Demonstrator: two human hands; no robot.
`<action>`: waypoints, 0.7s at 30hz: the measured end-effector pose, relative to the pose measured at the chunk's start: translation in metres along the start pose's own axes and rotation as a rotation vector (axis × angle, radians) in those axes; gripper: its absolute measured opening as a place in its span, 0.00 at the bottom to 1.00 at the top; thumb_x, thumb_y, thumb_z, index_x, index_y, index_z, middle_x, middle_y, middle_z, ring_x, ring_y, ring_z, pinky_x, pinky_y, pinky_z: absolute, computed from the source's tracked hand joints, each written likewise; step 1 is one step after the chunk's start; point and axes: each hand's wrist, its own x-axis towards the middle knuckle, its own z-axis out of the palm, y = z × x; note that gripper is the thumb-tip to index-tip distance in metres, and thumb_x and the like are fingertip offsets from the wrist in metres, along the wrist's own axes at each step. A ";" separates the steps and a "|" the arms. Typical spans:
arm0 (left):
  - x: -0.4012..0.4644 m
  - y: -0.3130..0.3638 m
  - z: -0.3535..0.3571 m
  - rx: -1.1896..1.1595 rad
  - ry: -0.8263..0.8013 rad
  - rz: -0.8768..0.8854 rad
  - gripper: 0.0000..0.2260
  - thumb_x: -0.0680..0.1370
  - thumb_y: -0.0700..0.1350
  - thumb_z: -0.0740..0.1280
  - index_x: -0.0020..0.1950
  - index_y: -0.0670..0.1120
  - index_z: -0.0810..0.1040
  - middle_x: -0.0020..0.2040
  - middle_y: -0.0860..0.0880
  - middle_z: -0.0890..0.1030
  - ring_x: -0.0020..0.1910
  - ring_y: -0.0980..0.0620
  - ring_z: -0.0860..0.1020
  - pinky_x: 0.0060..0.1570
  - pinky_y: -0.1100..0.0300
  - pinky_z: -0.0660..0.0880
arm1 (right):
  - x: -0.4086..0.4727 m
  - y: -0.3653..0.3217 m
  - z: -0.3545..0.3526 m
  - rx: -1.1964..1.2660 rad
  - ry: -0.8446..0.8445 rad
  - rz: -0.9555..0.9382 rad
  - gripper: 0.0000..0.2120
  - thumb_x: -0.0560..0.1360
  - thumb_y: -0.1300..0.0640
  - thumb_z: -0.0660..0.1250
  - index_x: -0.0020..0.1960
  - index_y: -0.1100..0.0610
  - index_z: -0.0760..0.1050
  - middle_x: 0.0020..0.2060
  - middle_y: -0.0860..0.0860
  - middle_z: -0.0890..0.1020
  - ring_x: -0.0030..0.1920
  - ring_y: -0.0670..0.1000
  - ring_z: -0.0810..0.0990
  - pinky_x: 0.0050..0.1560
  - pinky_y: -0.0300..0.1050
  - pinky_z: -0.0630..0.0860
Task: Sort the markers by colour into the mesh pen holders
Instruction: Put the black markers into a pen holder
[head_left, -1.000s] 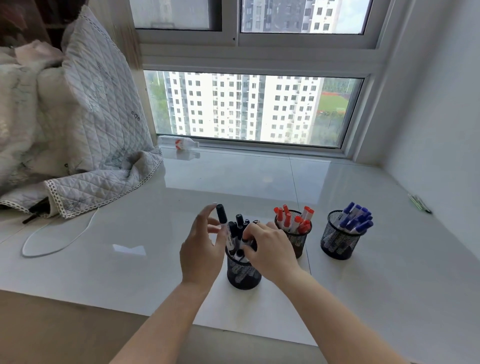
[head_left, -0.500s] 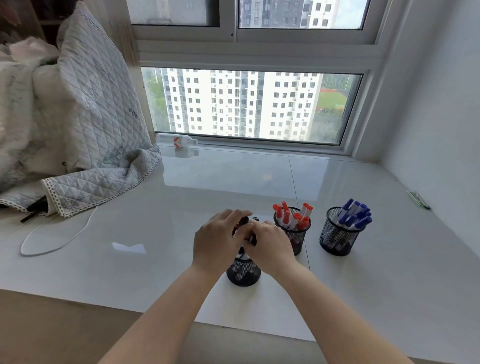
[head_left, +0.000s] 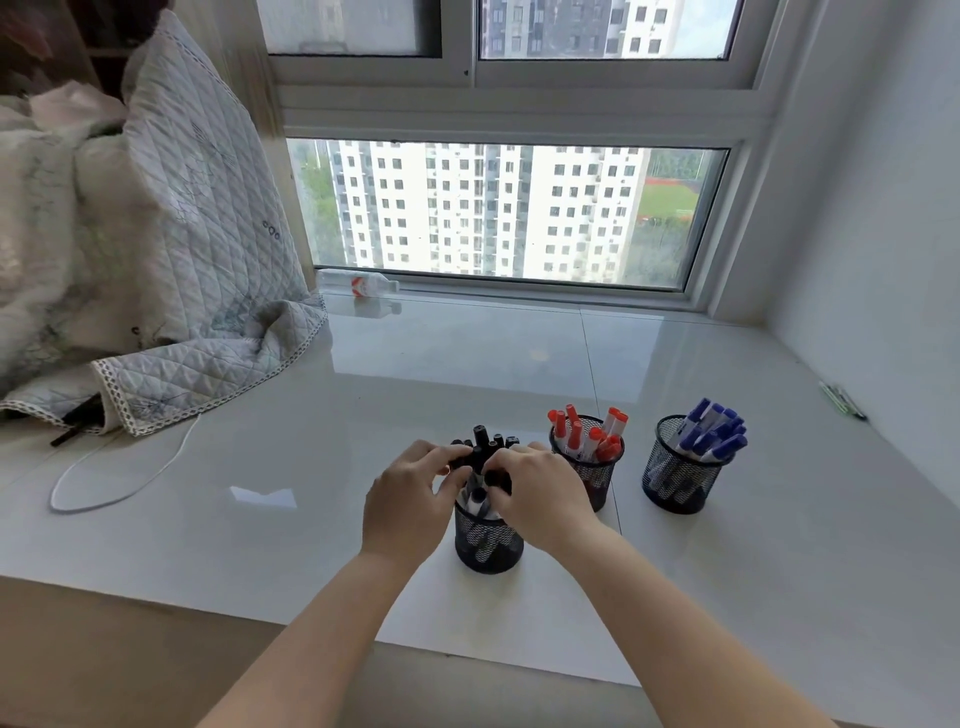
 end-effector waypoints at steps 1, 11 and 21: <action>0.000 0.001 -0.002 0.022 -0.004 0.024 0.09 0.74 0.45 0.69 0.53 0.54 0.80 0.46 0.55 0.76 0.43 0.55 0.77 0.39 0.55 0.77 | 0.001 0.000 0.001 -0.028 -0.010 -0.010 0.13 0.75 0.53 0.61 0.57 0.52 0.76 0.52 0.49 0.80 0.55 0.51 0.73 0.54 0.46 0.70; -0.012 0.014 -0.008 0.262 -0.096 0.211 0.08 0.70 0.54 0.70 0.47 0.56 0.81 0.35 0.56 0.79 0.35 0.54 0.77 0.33 0.65 0.65 | -0.001 0.003 -0.010 0.227 0.172 0.068 0.11 0.77 0.52 0.62 0.55 0.56 0.74 0.42 0.49 0.78 0.47 0.51 0.75 0.43 0.41 0.66; -0.004 0.023 -0.010 0.121 0.043 0.039 0.09 0.73 0.55 0.67 0.45 0.51 0.76 0.30 0.57 0.75 0.31 0.51 0.76 0.34 0.62 0.66 | 0.001 0.015 -0.045 0.625 0.524 0.290 0.05 0.78 0.52 0.61 0.46 0.53 0.69 0.33 0.45 0.78 0.34 0.46 0.76 0.37 0.42 0.72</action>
